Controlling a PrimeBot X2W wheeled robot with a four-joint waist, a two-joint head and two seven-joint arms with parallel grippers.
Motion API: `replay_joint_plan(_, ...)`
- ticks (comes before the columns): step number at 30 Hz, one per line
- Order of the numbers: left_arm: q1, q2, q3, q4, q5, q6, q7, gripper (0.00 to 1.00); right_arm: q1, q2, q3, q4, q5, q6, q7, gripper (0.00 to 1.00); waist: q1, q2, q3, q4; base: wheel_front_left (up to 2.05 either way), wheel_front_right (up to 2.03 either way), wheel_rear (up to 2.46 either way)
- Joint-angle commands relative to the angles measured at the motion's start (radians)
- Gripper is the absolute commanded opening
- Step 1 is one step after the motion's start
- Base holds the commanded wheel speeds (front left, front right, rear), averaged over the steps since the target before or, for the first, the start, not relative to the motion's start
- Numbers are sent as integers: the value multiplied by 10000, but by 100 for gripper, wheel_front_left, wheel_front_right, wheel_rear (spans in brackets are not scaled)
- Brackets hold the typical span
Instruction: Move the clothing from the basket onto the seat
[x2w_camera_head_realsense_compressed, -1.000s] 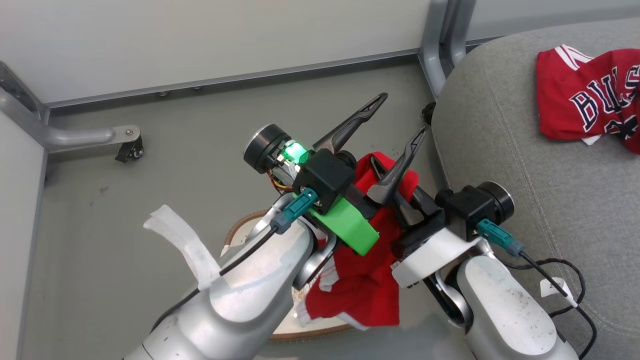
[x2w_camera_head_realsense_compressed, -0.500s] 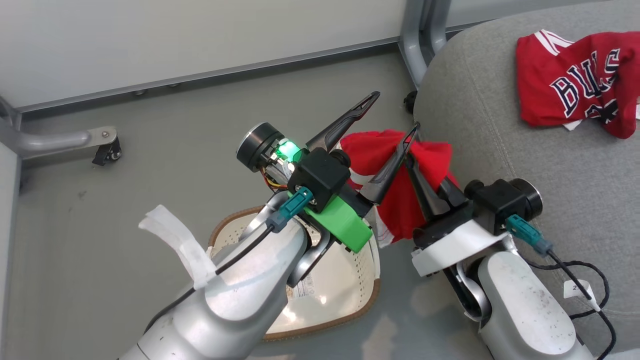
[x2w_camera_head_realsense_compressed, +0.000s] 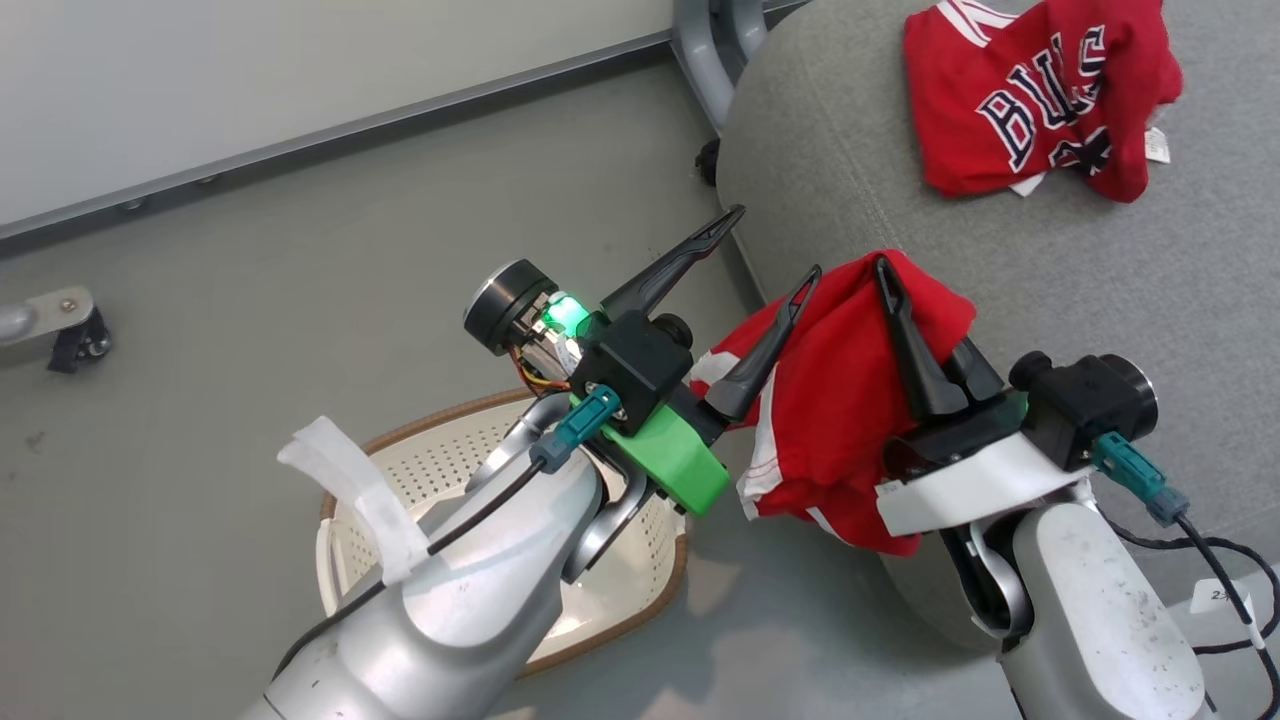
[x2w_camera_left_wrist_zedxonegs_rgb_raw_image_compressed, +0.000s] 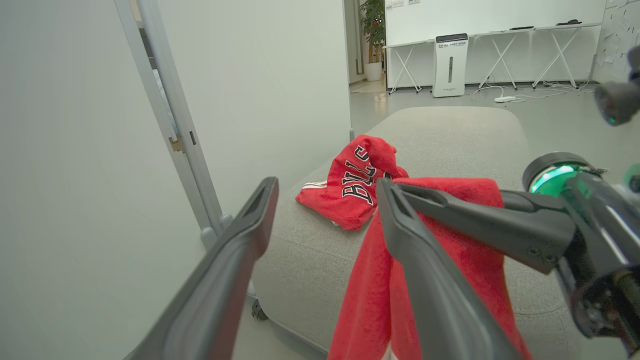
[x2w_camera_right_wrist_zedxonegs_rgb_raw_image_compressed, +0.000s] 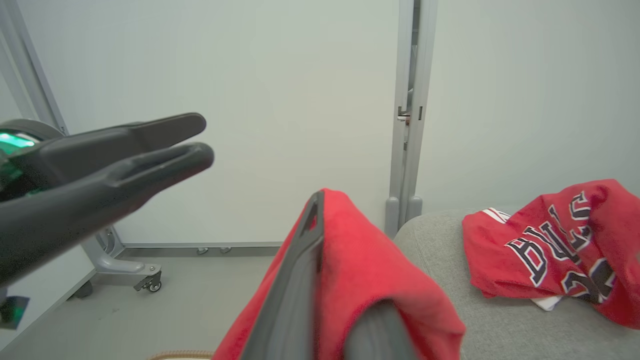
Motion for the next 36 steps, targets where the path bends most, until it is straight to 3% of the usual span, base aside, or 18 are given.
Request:
replay_joint_plan(1,1,116,54,29,139,36,-3,100,198,-27,-101,-116,-32,-9,-19,0,0,-1,342,-625,0,0,0)
replay_joint_plan(12,-144,280,35,135,215,-24,-5,100,755,-21,-1065,-583,-5,-9,-18,0,0,-1,733,-1571,0,0,0)
replay_joint_plan(21,-74,388,123,63,225,10,-3,100,722,-22,-1422,-762,127,-9,-18,0,0,-1,959,-1716,0,0,0)
replay_joint_plan(28,-70,560,261,-64,270,108,-3,100,-461,-35,-1690,-834,-136,-9,-18,0,0,-1,1258,-1566,0,0,0)
replay_joint_plan(36,-483,700,268,-221,434,162,68,100,-3172,-568,-2363,-799,-282,-10,-18,0,0,-1,2335,-1309,0,0,0)
